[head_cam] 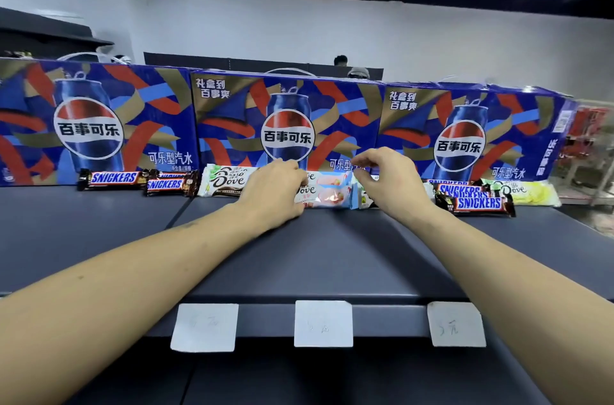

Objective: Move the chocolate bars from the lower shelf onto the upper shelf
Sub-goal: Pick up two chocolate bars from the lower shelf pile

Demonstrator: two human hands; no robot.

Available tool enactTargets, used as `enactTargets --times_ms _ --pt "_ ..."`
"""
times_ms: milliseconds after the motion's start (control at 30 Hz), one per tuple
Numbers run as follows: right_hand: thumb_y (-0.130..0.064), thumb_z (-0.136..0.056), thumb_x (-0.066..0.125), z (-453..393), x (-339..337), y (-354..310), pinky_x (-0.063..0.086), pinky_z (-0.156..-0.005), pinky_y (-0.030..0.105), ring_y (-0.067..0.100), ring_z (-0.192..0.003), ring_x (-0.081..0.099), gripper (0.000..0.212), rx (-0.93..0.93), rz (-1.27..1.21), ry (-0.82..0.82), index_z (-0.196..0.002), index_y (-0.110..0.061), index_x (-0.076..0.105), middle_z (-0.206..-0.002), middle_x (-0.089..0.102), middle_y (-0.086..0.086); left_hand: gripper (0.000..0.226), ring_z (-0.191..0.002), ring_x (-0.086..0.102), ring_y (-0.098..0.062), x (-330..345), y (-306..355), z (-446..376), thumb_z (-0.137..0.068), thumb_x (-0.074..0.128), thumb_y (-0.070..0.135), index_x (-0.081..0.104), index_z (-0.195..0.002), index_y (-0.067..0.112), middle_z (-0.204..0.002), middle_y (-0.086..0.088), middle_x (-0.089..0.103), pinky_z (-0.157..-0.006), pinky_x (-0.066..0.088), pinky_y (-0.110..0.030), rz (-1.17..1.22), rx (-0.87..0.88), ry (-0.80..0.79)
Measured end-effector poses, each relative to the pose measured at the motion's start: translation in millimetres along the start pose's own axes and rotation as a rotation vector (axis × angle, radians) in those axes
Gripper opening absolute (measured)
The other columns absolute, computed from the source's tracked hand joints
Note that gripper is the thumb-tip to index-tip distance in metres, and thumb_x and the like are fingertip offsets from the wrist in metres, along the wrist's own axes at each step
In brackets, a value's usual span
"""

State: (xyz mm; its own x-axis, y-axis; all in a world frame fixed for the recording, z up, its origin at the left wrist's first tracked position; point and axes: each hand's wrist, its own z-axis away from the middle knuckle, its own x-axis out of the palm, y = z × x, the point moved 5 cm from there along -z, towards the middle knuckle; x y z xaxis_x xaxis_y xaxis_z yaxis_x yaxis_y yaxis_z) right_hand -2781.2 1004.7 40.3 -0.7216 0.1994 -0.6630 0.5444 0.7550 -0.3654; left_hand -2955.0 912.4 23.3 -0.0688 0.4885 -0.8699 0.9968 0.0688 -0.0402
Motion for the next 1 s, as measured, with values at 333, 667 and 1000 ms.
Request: enactTargets --times_ms 333,667,1000 --pt "-0.022 -0.092 0.061 -15.5 7.5 -4.9 0.048 -0.087 0.027 0.010 -0.102 0.059 0.020 -0.010 0.000 0.015 -0.110 -0.022 0.070 -0.108 0.066 -0.007 0.036 -0.099 0.056 -0.022 12.9 -9.3 -35.9 -0.080 0.072 0.033 0.064 -0.113 0.020 -0.107 0.001 0.062 -0.075 0.036 -0.027 -0.074 0.006 -0.004" --pt "-0.025 -0.092 0.061 -9.0 21.1 -23.0 0.048 -0.087 0.030 0.013 -0.101 0.058 0.019 0.030 0.014 -0.046 -0.109 -0.024 0.069 -0.106 0.066 -0.005 0.041 -0.107 0.050 -0.021 23.8 -20.7 -43.5 -0.081 0.069 0.044 0.062 -0.120 0.031 -0.112 0.002 0.059 -0.084 0.033 -0.031 -0.021 -0.014 -0.034" --pt "-0.032 -0.088 0.065 30.9 27.3 -61.0 0.046 -0.096 0.035 0.014 -0.109 0.058 0.033 0.057 0.000 -0.120 -0.119 -0.021 0.065 -0.115 0.065 -0.003 0.046 -0.107 0.050 -0.025 -6.6 -6.8 6.7 -0.085 0.059 0.041 0.058 -0.127 0.024 -0.114 -0.003 0.056 -0.087 0.041 -0.038 0.042 0.039 -0.008"
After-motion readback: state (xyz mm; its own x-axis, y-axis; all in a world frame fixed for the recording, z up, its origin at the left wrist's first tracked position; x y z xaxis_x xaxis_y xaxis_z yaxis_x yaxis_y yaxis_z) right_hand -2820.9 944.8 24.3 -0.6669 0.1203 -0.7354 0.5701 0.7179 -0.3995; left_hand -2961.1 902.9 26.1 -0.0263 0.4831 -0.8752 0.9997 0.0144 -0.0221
